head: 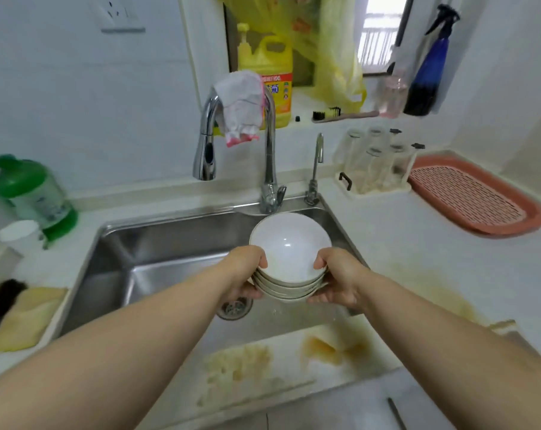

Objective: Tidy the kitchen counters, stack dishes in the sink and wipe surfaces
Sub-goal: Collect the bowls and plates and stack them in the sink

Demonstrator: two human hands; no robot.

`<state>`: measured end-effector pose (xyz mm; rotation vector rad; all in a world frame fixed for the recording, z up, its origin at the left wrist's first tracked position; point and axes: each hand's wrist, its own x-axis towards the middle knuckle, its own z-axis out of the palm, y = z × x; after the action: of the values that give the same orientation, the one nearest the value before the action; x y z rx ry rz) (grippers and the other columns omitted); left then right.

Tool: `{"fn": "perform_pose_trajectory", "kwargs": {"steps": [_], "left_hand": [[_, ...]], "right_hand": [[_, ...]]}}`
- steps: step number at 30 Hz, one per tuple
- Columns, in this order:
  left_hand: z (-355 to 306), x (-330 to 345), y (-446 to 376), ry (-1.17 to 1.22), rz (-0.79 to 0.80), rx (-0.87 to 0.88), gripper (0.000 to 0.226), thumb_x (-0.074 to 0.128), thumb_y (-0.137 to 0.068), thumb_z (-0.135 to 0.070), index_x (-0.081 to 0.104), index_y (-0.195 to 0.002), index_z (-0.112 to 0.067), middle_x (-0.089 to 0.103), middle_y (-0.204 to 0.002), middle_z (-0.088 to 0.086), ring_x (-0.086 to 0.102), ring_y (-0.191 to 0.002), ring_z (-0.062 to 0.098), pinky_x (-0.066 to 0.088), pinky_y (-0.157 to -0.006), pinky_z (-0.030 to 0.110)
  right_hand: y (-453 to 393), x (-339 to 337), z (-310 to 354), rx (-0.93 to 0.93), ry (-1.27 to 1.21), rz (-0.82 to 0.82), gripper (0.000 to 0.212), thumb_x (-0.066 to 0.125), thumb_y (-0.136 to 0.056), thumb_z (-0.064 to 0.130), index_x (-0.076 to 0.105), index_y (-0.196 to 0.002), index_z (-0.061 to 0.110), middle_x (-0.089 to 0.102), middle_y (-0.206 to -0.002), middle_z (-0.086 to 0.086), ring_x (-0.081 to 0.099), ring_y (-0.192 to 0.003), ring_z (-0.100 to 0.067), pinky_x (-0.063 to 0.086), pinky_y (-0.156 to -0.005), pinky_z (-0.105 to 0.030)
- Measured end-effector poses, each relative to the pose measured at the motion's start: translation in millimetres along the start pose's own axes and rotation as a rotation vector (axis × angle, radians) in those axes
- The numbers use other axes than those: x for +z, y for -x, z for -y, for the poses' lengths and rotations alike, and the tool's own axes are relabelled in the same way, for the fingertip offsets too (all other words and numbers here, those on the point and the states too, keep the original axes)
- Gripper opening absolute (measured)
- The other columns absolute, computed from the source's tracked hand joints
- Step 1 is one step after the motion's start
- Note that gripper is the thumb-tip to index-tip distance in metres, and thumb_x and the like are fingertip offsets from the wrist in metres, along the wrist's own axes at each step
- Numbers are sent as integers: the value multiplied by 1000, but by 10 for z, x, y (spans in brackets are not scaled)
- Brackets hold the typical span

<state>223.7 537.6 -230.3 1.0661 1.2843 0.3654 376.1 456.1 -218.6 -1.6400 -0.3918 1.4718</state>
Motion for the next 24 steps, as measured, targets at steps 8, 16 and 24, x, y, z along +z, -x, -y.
{"fn": "perform_pose_trajectory", "kwargs": {"steps": [8, 16, 24], "left_hand": [[330, -112, -859, 107, 21, -202, 39, 42, -82, -1, 45, -120, -1, 49, -91, 16, 52, -70, 28, 51, -59, 33], [506, 149, -1702, 109, 19, -352, 10, 44, -87, -1, 47, -86, -10, 45, -99, 14, 53, -89, 35, 51, -89, 43], [714, 421, -2260, 196, -7, -372, 36, 43, -83, 2, 42, -117, -11, 48, -117, 18, 52, -107, 38, 51, -94, 46]], "right_hand": [[-1027, 108, -132, 149, 88, -19, 47, 36, -74, -2, 44, -120, 6, 47, -90, -13, 48, -74, -31, 47, -66, -40], [-1936, -191, -276, 301, 134, -24, 35, 36, -79, -7, 44, -111, 4, 45, -92, -13, 49, -78, -33, 47, -88, -47], [-2537, -369, -302, 358, 165, -35, 27, 34, -83, -12, 42, -105, 2, 45, -86, -15, 49, -79, -33, 45, -98, -48]]}}
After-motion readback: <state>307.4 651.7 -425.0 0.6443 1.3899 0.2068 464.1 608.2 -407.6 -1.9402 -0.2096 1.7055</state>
